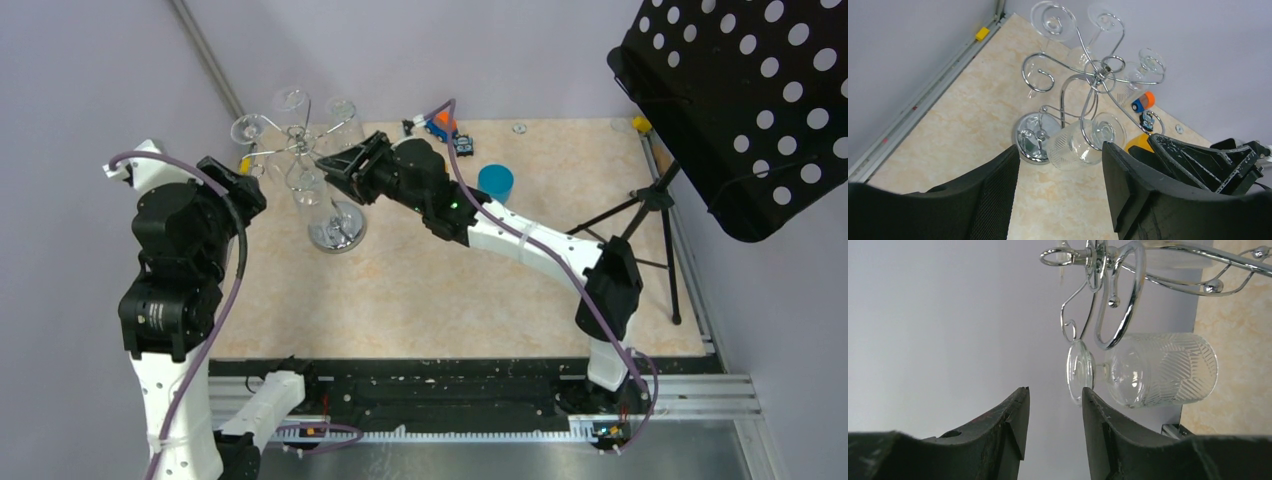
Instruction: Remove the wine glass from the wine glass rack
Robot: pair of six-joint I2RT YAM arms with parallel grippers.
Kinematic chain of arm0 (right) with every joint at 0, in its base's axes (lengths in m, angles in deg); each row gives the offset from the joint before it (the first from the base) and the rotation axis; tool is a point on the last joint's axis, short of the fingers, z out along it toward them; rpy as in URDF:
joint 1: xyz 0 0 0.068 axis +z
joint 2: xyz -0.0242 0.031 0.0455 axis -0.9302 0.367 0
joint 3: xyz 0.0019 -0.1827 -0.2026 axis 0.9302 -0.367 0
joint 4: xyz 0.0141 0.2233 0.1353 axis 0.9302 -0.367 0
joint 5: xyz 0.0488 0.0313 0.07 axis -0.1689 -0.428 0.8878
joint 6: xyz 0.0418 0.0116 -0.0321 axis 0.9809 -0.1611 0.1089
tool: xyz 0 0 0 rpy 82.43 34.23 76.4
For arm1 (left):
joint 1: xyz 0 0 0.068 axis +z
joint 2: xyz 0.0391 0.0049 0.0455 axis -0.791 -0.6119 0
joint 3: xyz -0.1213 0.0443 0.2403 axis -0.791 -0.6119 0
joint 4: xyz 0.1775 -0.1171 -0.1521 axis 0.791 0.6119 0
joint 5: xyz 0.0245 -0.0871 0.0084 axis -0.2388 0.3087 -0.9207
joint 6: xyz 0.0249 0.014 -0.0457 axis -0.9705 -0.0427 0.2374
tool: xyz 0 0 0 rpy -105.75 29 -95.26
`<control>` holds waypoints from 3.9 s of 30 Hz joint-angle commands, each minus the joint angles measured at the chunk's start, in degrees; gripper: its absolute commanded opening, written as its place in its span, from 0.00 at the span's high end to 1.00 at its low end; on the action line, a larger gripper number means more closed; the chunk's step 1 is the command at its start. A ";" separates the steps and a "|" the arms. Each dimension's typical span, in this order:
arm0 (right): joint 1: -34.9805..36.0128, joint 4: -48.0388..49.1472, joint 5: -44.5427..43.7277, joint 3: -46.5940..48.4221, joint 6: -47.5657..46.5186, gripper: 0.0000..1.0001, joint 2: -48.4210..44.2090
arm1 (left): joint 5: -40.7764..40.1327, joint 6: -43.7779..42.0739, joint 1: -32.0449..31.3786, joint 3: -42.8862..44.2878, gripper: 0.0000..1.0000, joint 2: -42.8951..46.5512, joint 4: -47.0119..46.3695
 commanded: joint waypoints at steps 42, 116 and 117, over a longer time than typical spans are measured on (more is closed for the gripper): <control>1.11 0.05 -0.25 6.51 -3.59 1.00 3.51 | -7.47 -3.44 0.30 2.65 0.31 5.44 1.34; 1.86 8.80 8.30 9.53 0.85 1.00 4.82 | -5.64 -2.17 0.30 0.86 0.31 3.94 -0.34; 1.87 8.70 8.58 10.05 1.08 1.00 5.25 | -5.78 -2.21 0.30 0.83 0.31 3.93 -0.43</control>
